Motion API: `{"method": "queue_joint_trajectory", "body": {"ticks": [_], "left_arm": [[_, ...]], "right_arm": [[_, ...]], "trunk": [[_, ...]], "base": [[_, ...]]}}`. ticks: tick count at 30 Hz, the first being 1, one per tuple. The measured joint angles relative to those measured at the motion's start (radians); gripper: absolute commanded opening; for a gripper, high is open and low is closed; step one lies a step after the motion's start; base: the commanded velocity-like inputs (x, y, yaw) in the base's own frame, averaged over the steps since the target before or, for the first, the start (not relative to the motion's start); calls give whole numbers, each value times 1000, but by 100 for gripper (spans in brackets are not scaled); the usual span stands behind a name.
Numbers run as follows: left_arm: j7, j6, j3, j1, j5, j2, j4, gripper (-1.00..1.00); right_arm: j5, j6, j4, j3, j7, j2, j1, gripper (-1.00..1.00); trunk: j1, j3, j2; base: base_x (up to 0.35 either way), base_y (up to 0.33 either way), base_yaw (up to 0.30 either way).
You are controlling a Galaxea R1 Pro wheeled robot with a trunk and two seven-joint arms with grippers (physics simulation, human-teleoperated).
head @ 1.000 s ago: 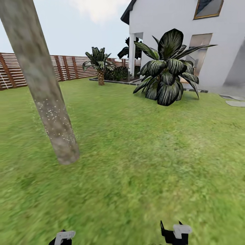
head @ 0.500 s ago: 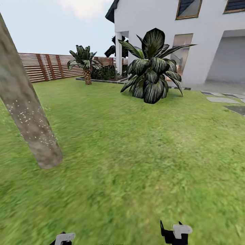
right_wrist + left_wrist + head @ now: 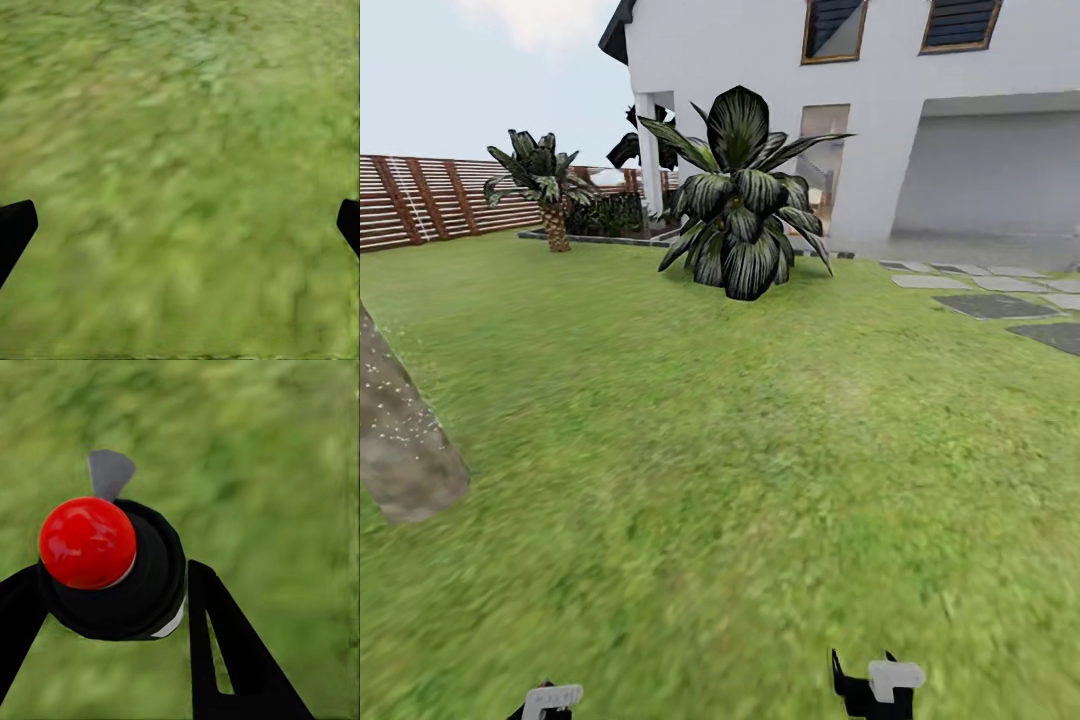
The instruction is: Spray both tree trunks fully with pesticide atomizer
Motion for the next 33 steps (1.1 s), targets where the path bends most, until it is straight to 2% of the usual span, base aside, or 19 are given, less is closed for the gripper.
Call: {"method": "queue_joint_trajectory", "body": {"ticks": [33], "left_arm": [[0,0,1,1,0,1,0,-100]], "right_arm": [[0,0,0,0,0,1,0,100]], "trunk": [[0,0,0]], "base": [[-11,-275,-300]]}}
